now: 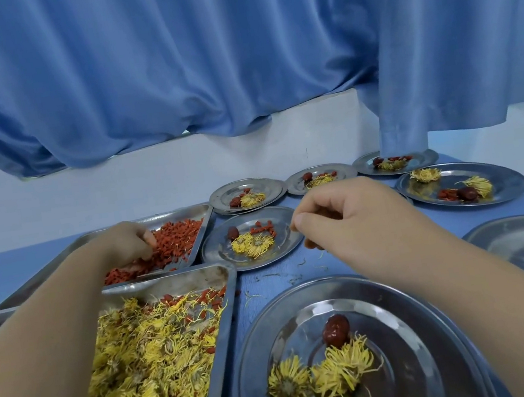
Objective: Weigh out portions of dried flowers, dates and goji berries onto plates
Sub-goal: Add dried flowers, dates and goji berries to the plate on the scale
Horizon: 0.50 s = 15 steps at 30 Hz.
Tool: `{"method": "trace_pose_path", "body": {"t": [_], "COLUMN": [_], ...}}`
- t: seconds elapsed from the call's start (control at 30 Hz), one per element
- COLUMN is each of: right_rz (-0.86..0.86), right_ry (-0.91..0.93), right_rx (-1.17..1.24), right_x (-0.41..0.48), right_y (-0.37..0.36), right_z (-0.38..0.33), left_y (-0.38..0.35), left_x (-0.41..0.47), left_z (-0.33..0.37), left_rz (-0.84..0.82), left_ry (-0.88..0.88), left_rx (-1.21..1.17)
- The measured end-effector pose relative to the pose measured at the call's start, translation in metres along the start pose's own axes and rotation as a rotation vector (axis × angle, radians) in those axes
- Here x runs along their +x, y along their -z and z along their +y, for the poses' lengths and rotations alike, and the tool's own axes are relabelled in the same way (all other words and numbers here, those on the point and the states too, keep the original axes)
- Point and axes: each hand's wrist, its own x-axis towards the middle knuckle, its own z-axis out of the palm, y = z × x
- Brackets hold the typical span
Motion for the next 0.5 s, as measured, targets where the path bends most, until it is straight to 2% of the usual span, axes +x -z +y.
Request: {"method": "trace_pose_path", "body": {"t": [0.23, 0.37, 0.5], "right_rz": [0.006, 0.03, 0.067], "right_ry": [-0.004, -0.017, -0.01], "right_rx": [-0.012, 0.027, 0.053], "right_x": [0.002, 0.001, 0.002], "right_y": [0.007, 0.015, 0.022], "right_z": [0.0, -0.003, -0.007], "left_y": [0.004, 0.009, 0.008], "left_x": [-0.021, -0.046, -0.082], "left_z": [0.011, 0.033, 0.068], "left_rz": [0.151, 0.077, -0.05], "left_ry": [-0.074, -0.129, -0.221], "left_rx": [-0.144, -0.364, -0.48]}}
